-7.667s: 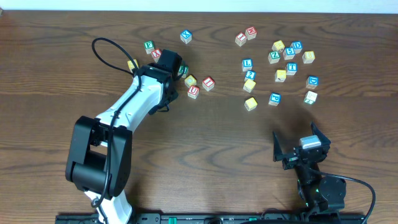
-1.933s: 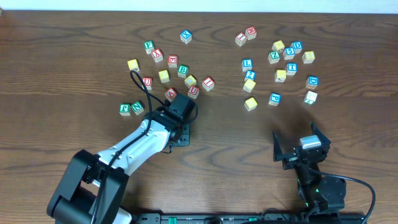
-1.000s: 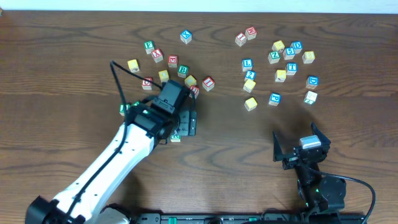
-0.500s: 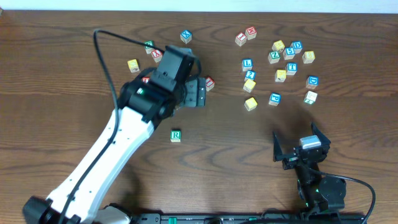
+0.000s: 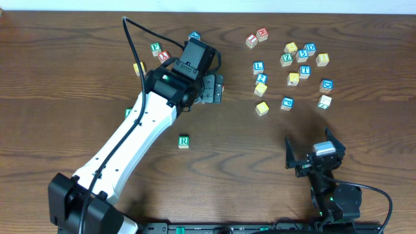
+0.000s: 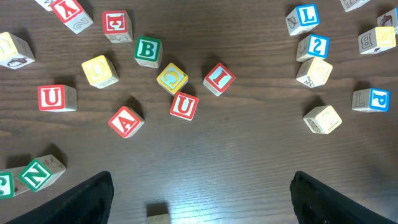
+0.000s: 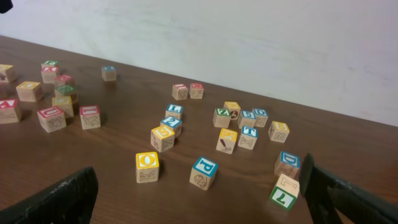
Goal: Spell out ROBOT
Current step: 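Open the left gripper, move to the yellow O block and lower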
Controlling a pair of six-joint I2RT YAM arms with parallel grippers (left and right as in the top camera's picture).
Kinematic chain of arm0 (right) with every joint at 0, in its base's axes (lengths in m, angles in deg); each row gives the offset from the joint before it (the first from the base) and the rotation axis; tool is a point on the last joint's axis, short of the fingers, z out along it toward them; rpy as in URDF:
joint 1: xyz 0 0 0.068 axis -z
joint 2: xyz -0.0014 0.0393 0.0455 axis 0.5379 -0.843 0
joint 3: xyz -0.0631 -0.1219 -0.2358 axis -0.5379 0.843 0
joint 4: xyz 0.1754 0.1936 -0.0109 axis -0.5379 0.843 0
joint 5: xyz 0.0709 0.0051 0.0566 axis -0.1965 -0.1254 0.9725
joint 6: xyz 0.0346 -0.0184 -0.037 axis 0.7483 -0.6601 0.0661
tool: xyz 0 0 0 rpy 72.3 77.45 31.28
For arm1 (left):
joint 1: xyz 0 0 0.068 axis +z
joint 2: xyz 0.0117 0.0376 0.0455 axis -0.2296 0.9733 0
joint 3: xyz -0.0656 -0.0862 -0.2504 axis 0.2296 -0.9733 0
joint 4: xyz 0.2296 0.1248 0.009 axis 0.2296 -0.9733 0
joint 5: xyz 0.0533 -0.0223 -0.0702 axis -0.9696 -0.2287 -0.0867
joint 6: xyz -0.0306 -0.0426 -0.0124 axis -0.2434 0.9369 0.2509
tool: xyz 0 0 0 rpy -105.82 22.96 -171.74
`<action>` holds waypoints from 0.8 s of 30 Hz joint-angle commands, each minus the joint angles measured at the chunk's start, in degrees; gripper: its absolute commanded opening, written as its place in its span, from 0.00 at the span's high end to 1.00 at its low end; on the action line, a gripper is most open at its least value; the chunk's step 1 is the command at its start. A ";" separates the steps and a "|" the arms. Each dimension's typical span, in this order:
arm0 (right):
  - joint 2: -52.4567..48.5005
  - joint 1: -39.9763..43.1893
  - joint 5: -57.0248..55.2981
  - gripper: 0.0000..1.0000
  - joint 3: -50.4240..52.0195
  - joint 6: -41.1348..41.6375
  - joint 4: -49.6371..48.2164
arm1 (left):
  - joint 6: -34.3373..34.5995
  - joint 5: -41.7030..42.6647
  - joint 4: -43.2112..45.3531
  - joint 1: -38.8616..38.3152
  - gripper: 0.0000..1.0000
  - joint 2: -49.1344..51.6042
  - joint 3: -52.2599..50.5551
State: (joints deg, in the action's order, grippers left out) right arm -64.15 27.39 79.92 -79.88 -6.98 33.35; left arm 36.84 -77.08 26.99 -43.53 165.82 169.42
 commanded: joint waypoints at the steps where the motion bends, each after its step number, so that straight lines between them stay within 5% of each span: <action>1: 0.24 -0.20 -0.22 0.01 0.04 0.63 0.24 | 0.74 -4.33 -0.74 0.15 0.11 -0.44 1.75; 8: 0.24 -0.20 -0.22 0.01 0.04 0.63 0.24 | 2.64 -5.46 -1.40 8.46 0.11 0.26 3.34; 17: 0.24 -0.20 -0.22 0.01 0.04 0.63 0.24 | 1.92 -7.39 -18.95 11.98 0.10 21.49 30.16; 24: 0.24 -0.20 -0.22 0.01 0.04 0.63 0.24 | 2.51 -6.47 -19.43 13.09 0.10 26.14 30.84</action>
State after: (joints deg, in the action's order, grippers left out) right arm -64.15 27.39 79.92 -79.88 -6.98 33.35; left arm 38.55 -83.25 7.69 -31.62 191.35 198.43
